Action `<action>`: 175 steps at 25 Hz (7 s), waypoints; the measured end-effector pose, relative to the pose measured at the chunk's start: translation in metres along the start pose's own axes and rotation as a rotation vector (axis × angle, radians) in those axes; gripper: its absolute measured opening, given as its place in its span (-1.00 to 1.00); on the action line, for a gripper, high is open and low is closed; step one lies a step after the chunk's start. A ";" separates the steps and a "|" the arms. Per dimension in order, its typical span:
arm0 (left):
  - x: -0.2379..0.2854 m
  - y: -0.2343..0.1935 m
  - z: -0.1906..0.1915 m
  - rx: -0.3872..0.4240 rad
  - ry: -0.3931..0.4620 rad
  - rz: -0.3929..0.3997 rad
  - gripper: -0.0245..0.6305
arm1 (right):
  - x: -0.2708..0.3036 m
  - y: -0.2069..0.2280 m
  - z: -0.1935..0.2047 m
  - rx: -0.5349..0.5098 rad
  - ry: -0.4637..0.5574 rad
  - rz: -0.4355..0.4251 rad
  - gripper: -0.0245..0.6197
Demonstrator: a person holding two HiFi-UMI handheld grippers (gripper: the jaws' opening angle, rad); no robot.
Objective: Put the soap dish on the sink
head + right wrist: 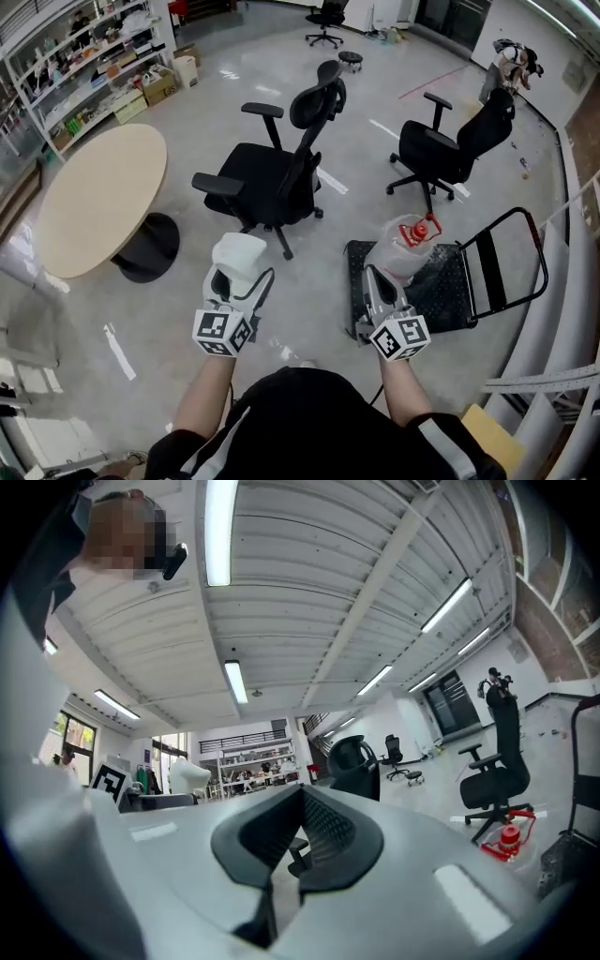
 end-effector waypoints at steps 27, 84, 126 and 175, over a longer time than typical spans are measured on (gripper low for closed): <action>-0.143 -0.120 0.000 -0.030 0.090 -0.552 0.47 | 0.163 -0.124 0.042 0.024 -0.156 -0.529 -0.91; -0.142 -0.534 -0.044 -0.068 0.030 -0.992 0.47 | 0.621 -0.387 0.157 -0.001 -0.341 -0.935 -0.91; -0.085 -0.760 0.124 -0.431 -0.725 -0.868 0.48 | 0.721 -0.461 0.264 -0.077 -0.585 -0.762 -0.91; -0.126 -0.635 -0.051 -0.028 -0.001 -1.045 -0.93 | 0.678 -0.383 0.165 -0.062 -0.344 -0.793 -0.91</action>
Point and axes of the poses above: the fingertips, and each gripper's own axes: x forward along the fingers, y to its right, z out of its underside, the point moved 6 cm from there along -x, backward along the fingers, and after that the axes turned 3 degrees about -y, right-handed, at the moved point
